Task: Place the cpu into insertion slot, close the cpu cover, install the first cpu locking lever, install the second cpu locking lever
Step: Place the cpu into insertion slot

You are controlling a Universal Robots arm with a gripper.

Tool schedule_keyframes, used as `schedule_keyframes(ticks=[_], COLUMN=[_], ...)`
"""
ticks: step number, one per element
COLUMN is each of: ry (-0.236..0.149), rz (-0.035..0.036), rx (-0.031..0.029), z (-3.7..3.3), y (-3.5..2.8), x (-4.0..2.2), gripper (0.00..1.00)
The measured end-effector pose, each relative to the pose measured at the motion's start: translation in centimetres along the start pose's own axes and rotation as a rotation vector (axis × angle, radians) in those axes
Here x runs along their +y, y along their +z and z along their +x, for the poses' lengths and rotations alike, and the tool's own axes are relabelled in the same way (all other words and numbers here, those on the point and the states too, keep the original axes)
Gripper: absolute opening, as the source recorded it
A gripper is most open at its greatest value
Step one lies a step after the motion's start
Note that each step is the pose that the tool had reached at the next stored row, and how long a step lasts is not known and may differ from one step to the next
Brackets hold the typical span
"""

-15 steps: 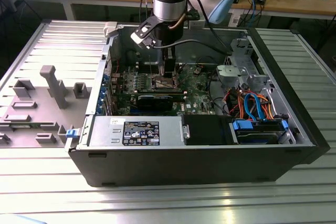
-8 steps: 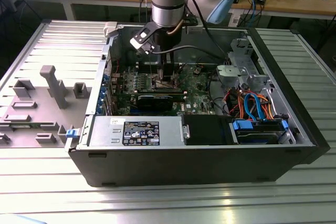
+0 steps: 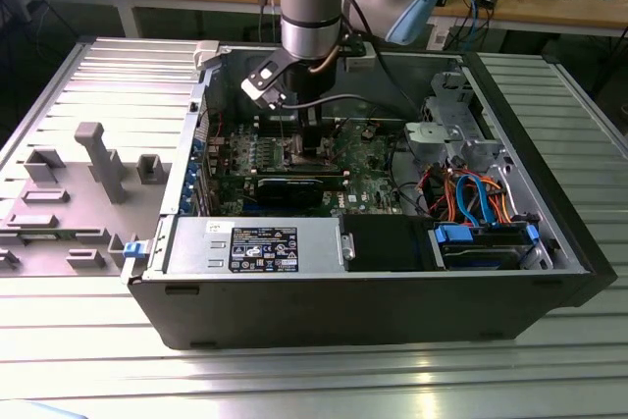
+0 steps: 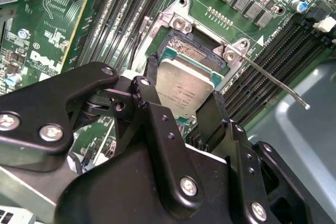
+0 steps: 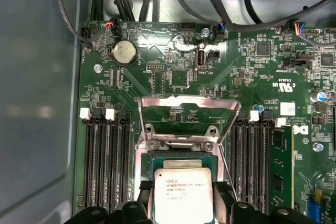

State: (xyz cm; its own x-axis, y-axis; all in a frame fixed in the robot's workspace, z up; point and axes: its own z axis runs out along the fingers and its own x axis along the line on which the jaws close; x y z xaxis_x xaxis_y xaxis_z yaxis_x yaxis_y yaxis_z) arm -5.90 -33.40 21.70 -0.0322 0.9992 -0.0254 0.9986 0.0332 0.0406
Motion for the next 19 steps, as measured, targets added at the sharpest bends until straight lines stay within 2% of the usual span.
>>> schedule_keyframes(ticks=[8, 12, 19], ry=[0.02, 0.021, 0.032], rz=[0.0005, 0.0005, 0.0008], rx=[-0.0008, -0.0009, -0.0013], z=[0.03, 0.09, 0.21], y=[0.77, 1.01, 1.39], x=[-0.07, -0.31, -0.33], gripper=[0.55, 0.55, 0.55])
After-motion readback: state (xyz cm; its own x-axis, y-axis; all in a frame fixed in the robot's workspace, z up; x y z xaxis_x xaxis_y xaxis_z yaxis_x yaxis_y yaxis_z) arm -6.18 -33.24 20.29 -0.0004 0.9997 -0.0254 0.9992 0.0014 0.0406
